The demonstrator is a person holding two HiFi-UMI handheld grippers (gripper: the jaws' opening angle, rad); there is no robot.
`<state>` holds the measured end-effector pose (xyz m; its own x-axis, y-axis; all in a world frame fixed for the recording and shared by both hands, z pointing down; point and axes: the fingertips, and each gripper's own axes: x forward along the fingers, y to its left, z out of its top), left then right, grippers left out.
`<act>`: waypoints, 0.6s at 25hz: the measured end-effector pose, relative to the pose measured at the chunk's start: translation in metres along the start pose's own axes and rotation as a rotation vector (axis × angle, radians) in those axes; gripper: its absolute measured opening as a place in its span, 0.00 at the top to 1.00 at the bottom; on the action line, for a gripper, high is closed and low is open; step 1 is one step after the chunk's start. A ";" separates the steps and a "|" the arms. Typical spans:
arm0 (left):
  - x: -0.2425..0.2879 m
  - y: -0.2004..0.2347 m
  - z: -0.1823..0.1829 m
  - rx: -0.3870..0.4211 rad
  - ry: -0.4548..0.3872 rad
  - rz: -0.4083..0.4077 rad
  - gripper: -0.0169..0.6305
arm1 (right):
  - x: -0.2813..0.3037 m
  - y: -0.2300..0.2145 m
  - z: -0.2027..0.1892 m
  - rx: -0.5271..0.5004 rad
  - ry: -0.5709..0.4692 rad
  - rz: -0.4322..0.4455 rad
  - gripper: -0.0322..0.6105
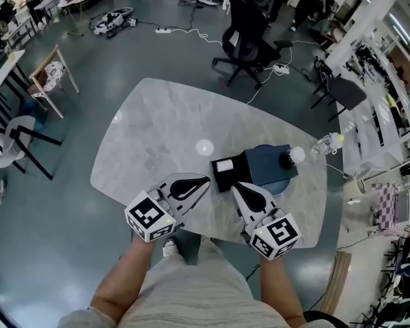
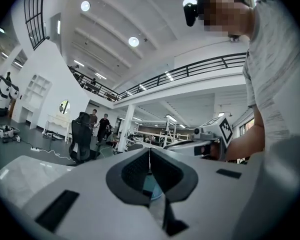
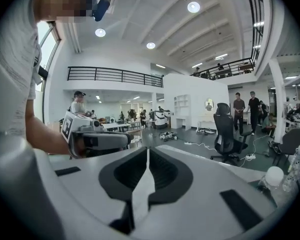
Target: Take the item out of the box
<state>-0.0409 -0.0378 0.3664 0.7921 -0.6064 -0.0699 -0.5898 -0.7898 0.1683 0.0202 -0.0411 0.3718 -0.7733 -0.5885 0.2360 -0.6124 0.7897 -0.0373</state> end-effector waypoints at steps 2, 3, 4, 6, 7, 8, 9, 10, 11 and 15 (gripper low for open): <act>0.006 0.008 -0.006 -0.008 0.002 0.011 0.94 | 0.009 -0.010 -0.008 0.000 0.020 0.000 0.91; 0.010 0.012 -0.008 -0.012 0.004 0.018 0.94 | 0.014 -0.015 -0.010 -0.001 0.030 0.002 0.91; 0.013 0.016 -0.009 -0.015 0.007 0.024 0.94 | 0.019 -0.020 -0.012 -0.001 0.039 0.005 0.88; 0.020 0.022 -0.013 -0.018 0.020 0.032 0.94 | 0.029 -0.028 -0.017 0.004 0.055 0.013 0.83; 0.023 0.026 -0.015 -0.020 0.028 0.036 0.94 | 0.034 -0.031 -0.020 0.008 0.062 0.014 0.82; 0.026 0.030 -0.018 -0.023 0.034 0.041 0.94 | 0.038 -0.035 -0.023 0.012 0.070 0.013 0.81; 0.029 0.034 -0.020 -0.028 0.040 0.047 0.94 | 0.043 -0.039 -0.027 0.017 0.079 0.010 0.80; 0.031 0.038 -0.022 -0.032 0.044 0.053 0.94 | 0.047 -0.043 -0.030 0.022 0.090 0.006 0.78; 0.034 0.042 -0.024 -0.036 0.048 0.059 0.94 | 0.051 -0.047 -0.035 0.029 0.101 0.002 0.77; 0.049 0.051 -0.035 -0.046 0.069 0.071 0.94 | 0.064 -0.063 -0.055 0.057 0.145 -0.021 0.72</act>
<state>-0.0269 -0.1049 0.4062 0.7584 -0.6517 0.0114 -0.6384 -0.7391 0.2152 0.0183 -0.1190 0.4422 -0.7310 -0.5704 0.3746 -0.6397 0.7639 -0.0850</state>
